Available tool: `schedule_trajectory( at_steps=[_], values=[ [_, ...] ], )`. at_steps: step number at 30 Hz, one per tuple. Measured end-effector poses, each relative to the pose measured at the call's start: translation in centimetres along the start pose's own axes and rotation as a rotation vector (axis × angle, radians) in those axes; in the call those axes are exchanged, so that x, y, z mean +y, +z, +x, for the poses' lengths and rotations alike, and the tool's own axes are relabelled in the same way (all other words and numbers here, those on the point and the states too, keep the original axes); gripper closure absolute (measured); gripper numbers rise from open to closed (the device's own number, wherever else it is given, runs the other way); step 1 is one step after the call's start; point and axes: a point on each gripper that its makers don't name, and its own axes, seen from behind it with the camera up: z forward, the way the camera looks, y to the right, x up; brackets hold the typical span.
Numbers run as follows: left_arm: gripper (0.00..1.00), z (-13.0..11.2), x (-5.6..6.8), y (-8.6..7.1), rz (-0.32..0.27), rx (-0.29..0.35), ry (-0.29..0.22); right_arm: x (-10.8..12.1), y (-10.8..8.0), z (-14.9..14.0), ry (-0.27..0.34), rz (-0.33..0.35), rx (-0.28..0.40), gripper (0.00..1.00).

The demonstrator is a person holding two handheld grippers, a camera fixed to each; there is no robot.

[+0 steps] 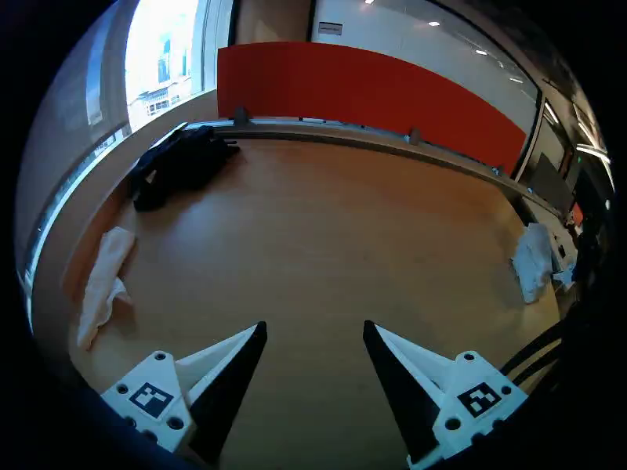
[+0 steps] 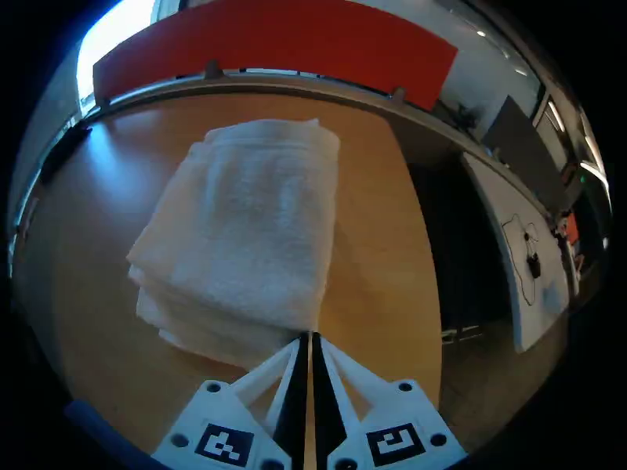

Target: Fold towel

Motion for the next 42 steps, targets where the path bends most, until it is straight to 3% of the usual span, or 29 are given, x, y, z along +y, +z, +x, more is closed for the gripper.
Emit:
schedule_trajectory(
  at_steps=[9, 17, 27, 36, 42],
  values=[
    [0.09, 0.2, 0.1, 0.3, -0.004, -0.001, 0.006, 0.2, -0.8, 0.7, 0.020, -0.014, 0.049, 0.89],
    [0.09, 0.3, 0.3, 0.3, -0.010, 0.003, 0.008, 0.5, -1.4, 1.0, 0.018, -0.033, 0.062, 0.49],
    [0.09, 0.4, -0.2, 0.1, -0.010, 0.012, 0.001, -0.4, -2.1, 1.2, 0.022, -0.029, 0.081, 0.19],
    [0.09, 0.7, -0.5, 0.0, -0.016, 0.025, -0.001, -1.2, -3.8, 2.9, 0.046, -0.047, 0.164, 0.15],
    [0.09, 1.1, -0.7, 0.0, -0.020, 0.040, -0.002, -1.7, -5.4, 5.0, 0.078, -0.070, 0.264, 0.15]
  ],
)
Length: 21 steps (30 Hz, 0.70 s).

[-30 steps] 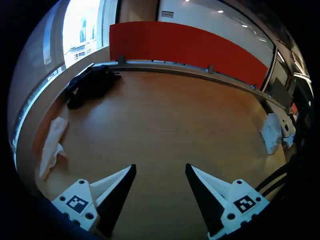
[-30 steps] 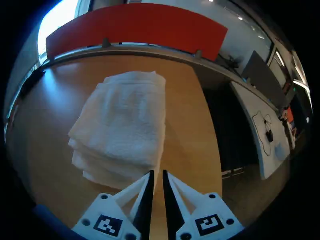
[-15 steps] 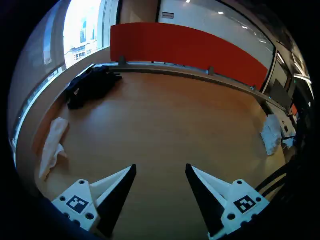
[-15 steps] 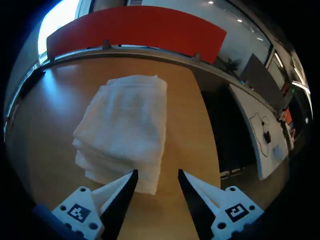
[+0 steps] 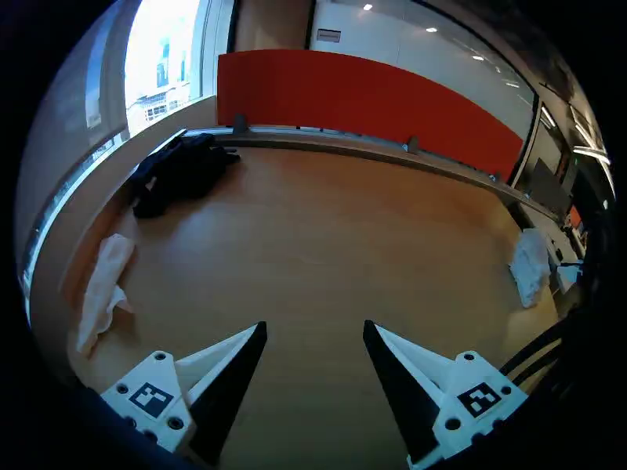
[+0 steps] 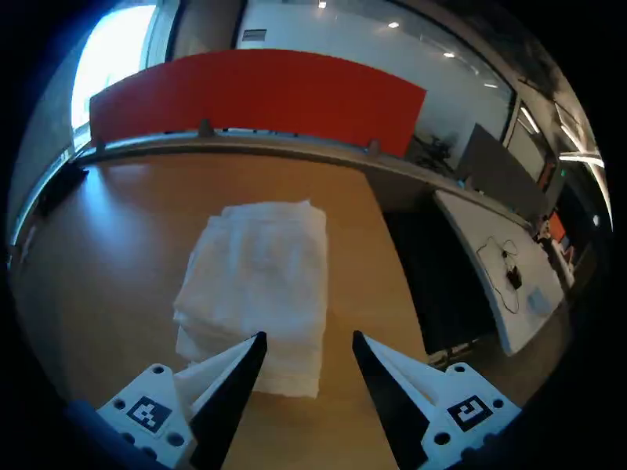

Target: Fold towel

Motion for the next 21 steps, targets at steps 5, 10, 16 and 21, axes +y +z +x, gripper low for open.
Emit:
schedule_trajectory(
  at_steps=[5, 10, 16, 21],
  values=[
    [0.09, 0.5, -0.1, 0.0, -0.006, 0.014, 0.004, -0.9, -1.2, 3.1, 0.063, -0.010, 0.125, 0.15],
    [0.09, 1.3, -0.2, 0.0, -0.009, 0.036, 0.014, -1.4, -2.4, 5.8, 0.152, -0.011, 0.237, 0.15],
    [0.09, 2.6, -0.2, 0.1, -0.015, 0.075, 0.016, -1.4, -4.1, 9.1, 0.239, -0.013, 0.375, 0.15],
    [0.09, 3.8, -0.3, 0.3, -0.010, 0.116, 0.017, -1.5, -5.1, 11.1, 0.282, -0.018, 0.466, 0.14]
  ],
)
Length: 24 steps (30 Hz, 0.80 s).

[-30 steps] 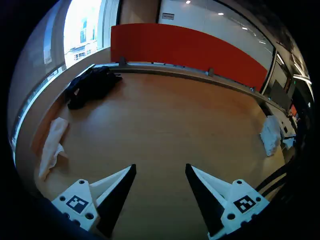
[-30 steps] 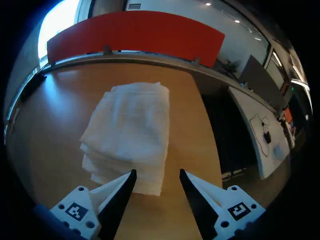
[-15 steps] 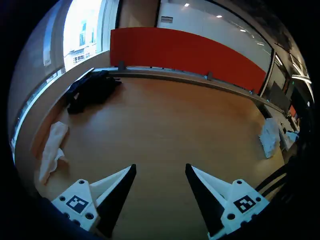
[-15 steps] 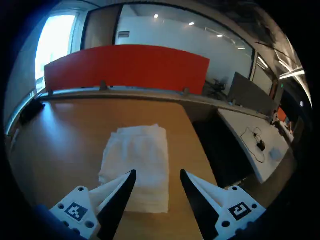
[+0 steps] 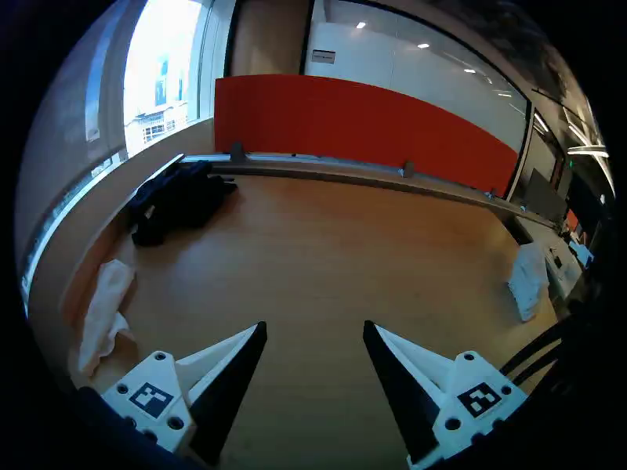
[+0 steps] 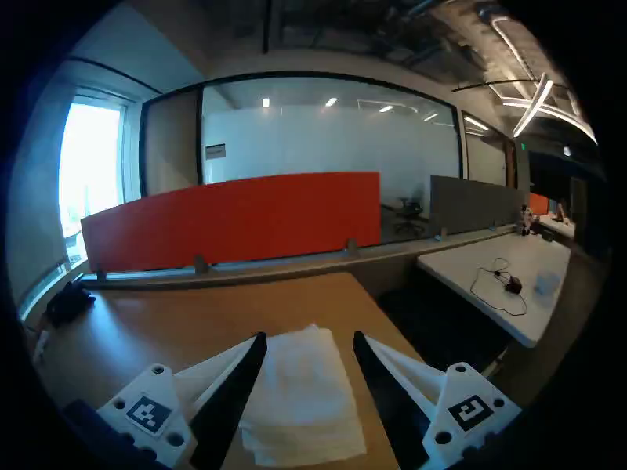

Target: Fold towel

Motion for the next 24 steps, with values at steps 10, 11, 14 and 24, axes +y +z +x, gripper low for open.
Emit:
schedule_trajectory(
  at_steps=[10, 11, 14, 24],
  values=[
    [0.09, 4.4, -0.7, 0.1, 0.035, 0.162, 0.011, -1.9, -0.5, 2.3, -0.040, 0.021, 0.076, 0.13],
    [0.09, 5.0, -0.7, 0.0, 0.035, 0.180, 0.014, -2.1, -0.6, 2.5, -0.046, 0.022, 0.082, 0.13],
    [0.09, 6.7, -0.6, -0.2, 0.037, 0.237, 0.027, -2.6, -0.6, 3.0, -0.055, 0.026, 0.093, 0.12],
    [0.09, 10.8, -1.2, -0.9, 0.065, 0.357, 0.059, -5.6, -1.2, 4.5, -0.048, 0.067, 0.117, 0.08]
  ],
)
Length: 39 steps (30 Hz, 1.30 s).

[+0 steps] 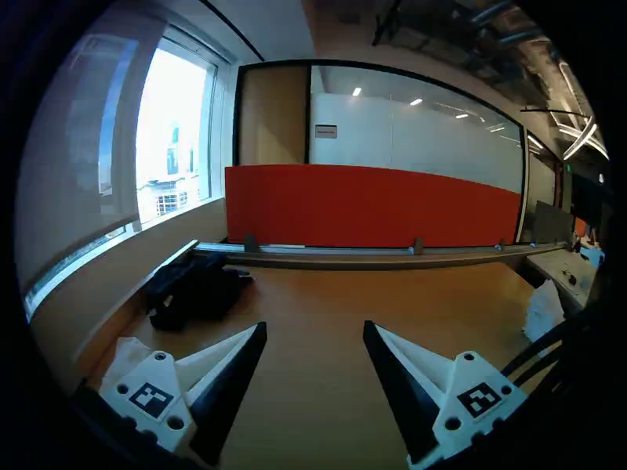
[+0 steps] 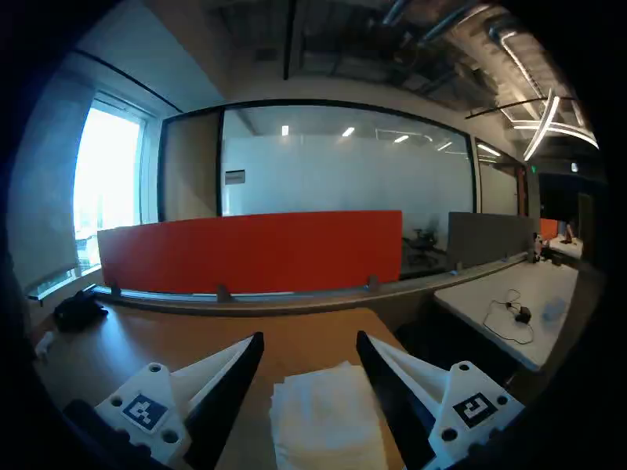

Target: Fold towel

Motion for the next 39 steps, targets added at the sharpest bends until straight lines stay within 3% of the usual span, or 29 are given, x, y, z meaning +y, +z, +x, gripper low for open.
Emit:
schedule_trajectory(
  at_steps=[6, 16, 30, 39],
  values=[
    [0.09, 1.2, -0.2, 0.3, -0.005, 0.030, -0.018, -2.8, 0.1, 0.6, -0.001, 0.018, 0.004, 0.07],
    [0.09, 2.5, -0.4, 0.6, -0.030, 0.064, -0.027, -9.8, 0.7, 1.5, -0.063, 0.071, 0.019, 0.07],
    [0.09, 4.1, -1.1, 1.0, -0.059, 0.106, -0.039, -19.1, 0.9, 3.1, -0.076, 0.100, 0.042, 0.07],
    [0.09, 4.4, -1.4, 1.3, -0.078, 0.121, -0.045, -22.1, 0.6, 3.4, -0.072, 0.118, 0.047, 0.07]
  ],
)
